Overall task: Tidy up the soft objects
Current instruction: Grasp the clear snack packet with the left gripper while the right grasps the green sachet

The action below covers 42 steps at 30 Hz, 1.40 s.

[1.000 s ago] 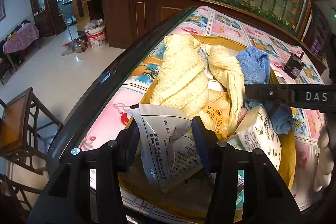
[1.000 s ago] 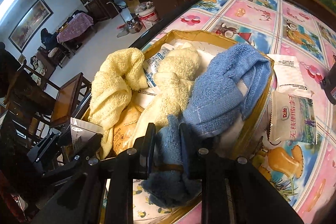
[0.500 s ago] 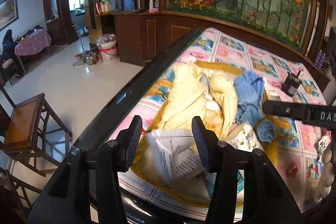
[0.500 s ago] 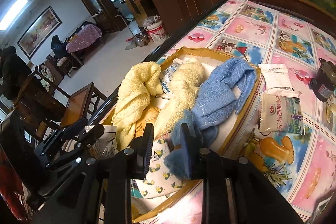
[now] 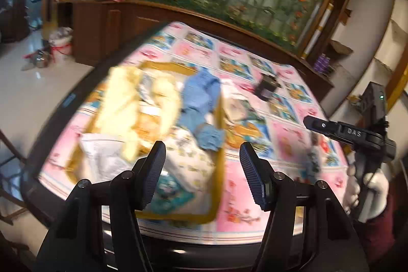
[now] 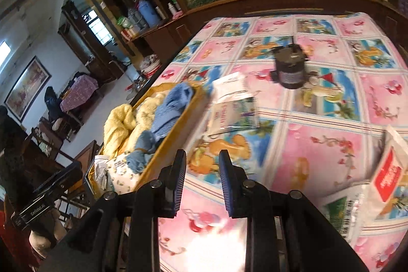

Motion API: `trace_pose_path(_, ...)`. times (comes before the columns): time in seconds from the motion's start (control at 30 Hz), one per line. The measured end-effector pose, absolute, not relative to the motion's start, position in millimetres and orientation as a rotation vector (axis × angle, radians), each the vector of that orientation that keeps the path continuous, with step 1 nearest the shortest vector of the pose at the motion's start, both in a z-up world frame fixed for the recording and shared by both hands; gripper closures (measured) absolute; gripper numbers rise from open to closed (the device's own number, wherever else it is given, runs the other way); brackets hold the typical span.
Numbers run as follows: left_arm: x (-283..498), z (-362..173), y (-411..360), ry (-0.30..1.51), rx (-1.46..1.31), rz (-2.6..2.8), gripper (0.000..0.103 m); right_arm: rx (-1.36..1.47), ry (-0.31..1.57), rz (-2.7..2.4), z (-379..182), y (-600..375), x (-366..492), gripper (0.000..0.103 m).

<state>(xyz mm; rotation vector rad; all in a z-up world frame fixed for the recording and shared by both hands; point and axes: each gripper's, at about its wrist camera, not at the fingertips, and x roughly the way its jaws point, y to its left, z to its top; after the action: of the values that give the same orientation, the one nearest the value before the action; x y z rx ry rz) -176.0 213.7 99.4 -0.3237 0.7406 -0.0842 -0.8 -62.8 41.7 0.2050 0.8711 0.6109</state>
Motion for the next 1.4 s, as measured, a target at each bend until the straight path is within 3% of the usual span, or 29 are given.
trace_pose_path(0.13, -167.2, 102.5, 186.0, 0.764, -0.285, -0.124, 0.042, 0.272, 0.849, 0.502, 36.8, -122.8, -0.4, 0.062)
trace_pose_path(0.2, -163.4, 101.6, 175.4, 0.782, -0.277, -0.145, 0.042, 0.306, 0.843, 0.455, 31.5, -151.5, 0.1, 0.061)
trace_pose_path(0.4, -147.5, 87.5, 154.9, 0.856, -0.338, -0.275, 0.042, 0.411, 0.831, 0.316, 16.7, -227.7, 5.0, 0.06)
trace_pose_path(0.47, -138.9, 81.9, 148.0, 0.909, -0.367, -0.305, 0.036, 0.43, 0.829, 0.279, 14.0, -244.1, 5.5, 0.06)
trace_pose_path(0.83, -106.8, 60.3, 106.5, 1.02, -0.306, -0.369, 0.036, 0.432, 0.894, 0.282, -9.7, -252.2, -13.0, 0.06)
trace_pose_path(1.13, 5.3, 48.1, 75.9, 1.049, -0.041, -0.267, 0.036, 0.44, 0.911, 0.269, -19.2, -250.5, -9.0, 0.06)
trace_pose_path(1.4, 78.8, 19.9, 75.3, 1.107, 0.036, -0.159, 0.036, 0.434, 0.911, 0.299, -20.2, -246.8, -23.9, 0.06)
